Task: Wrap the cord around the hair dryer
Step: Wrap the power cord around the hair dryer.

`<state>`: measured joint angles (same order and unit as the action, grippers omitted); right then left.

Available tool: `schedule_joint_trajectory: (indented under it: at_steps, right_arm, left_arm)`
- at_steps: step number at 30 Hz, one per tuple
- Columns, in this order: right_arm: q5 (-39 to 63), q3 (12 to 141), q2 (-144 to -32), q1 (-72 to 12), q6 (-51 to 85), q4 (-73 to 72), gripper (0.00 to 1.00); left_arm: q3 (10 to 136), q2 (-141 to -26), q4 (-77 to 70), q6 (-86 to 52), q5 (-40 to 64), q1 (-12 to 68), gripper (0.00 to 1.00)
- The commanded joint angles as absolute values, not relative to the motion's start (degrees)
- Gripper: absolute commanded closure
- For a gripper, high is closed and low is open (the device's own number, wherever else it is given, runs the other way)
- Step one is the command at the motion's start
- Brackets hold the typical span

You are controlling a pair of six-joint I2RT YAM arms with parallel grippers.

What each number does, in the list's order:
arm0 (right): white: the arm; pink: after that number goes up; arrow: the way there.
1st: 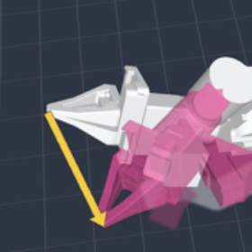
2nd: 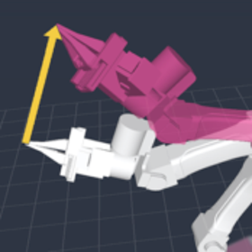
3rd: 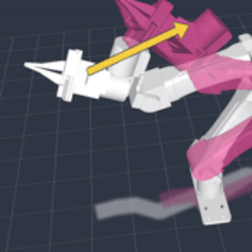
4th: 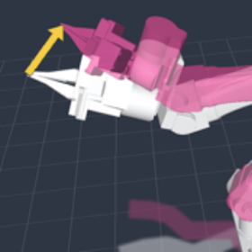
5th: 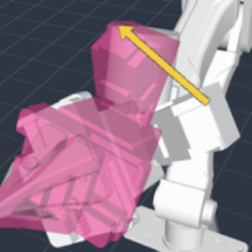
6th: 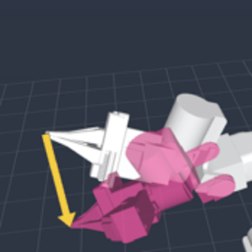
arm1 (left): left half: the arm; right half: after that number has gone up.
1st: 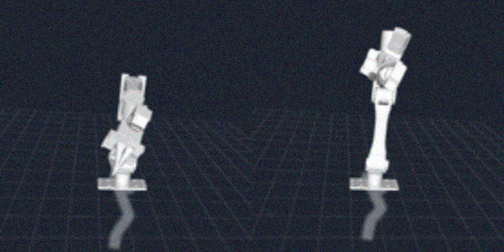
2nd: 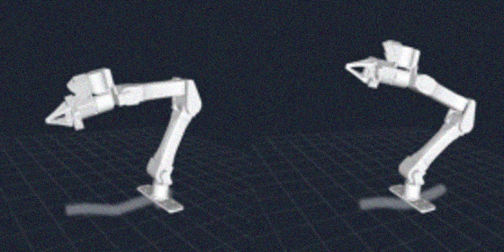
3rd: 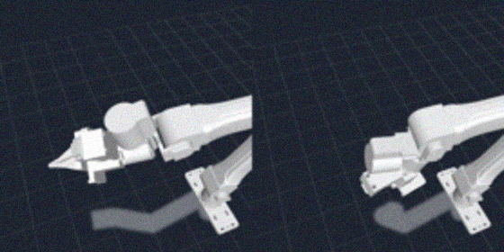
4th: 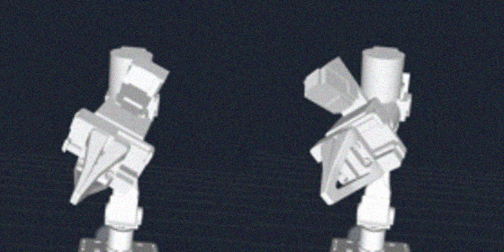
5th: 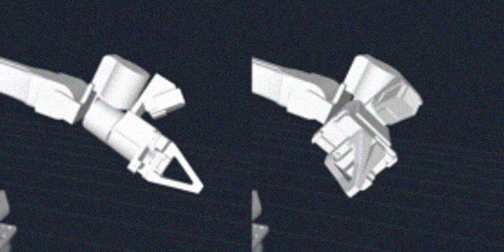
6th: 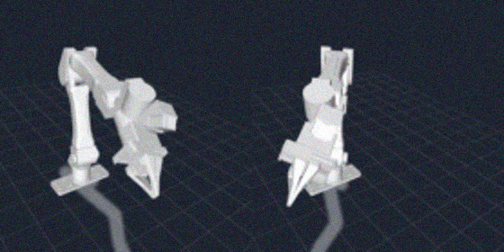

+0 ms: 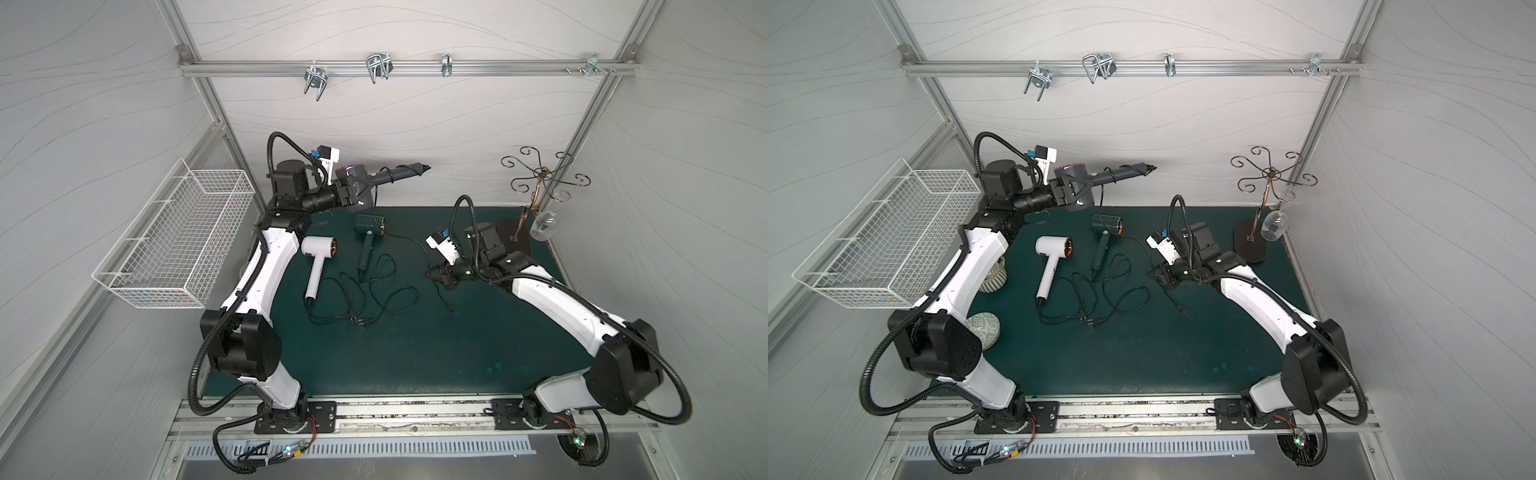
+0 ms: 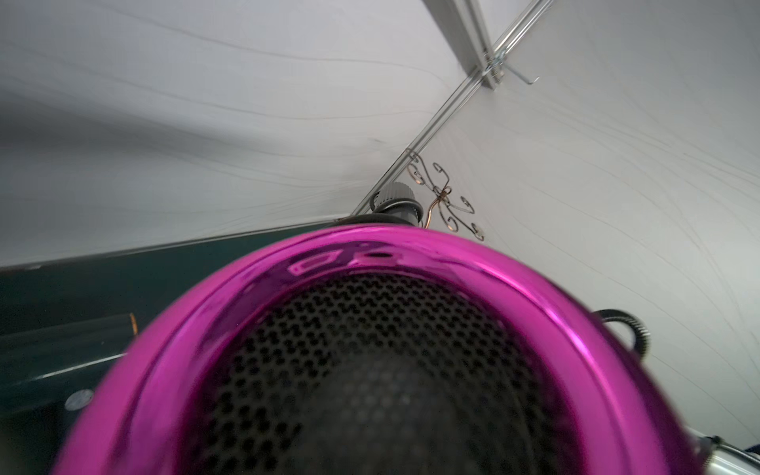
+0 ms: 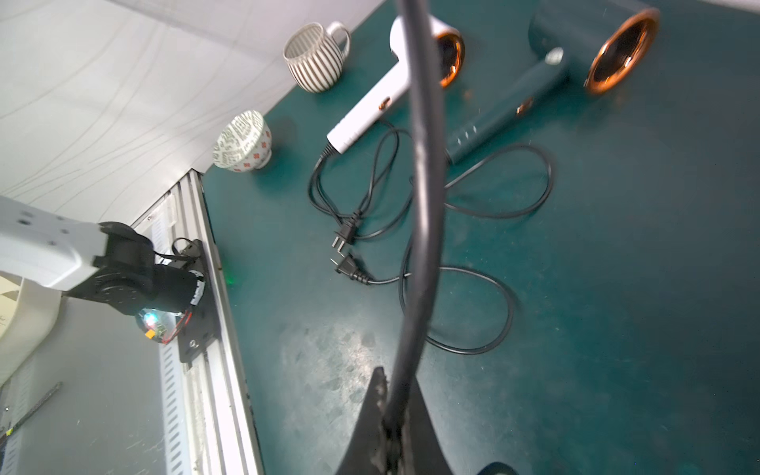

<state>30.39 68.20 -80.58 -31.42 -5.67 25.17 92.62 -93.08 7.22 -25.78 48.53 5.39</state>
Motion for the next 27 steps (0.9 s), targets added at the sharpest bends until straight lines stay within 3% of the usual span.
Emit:
schedule_joint_trajectory:
  at_steps: [1, 12, 27]
  right_arm:
    - [27.35, 75.90, -76.65, -31.48, -12.92, 37.62, 1.00]
    - [22.31, 102.16, -80.76, -31.31, -20.06, 51.13, 1.00]
    - [19.82, 119.87, -89.58, -29.58, -28.74, 54.07, 1.00]
  left_arm:
    - [92.48, -91.72, 7.35, -20.58, 46.98, 5.27, 1.00]
    - [82.76, -88.86, 9.94, -17.59, 46.54, 6.95, 1.00]
    - [74.89, -87.03, 15.01, -12.88, 48.27, 19.56, 1.00]
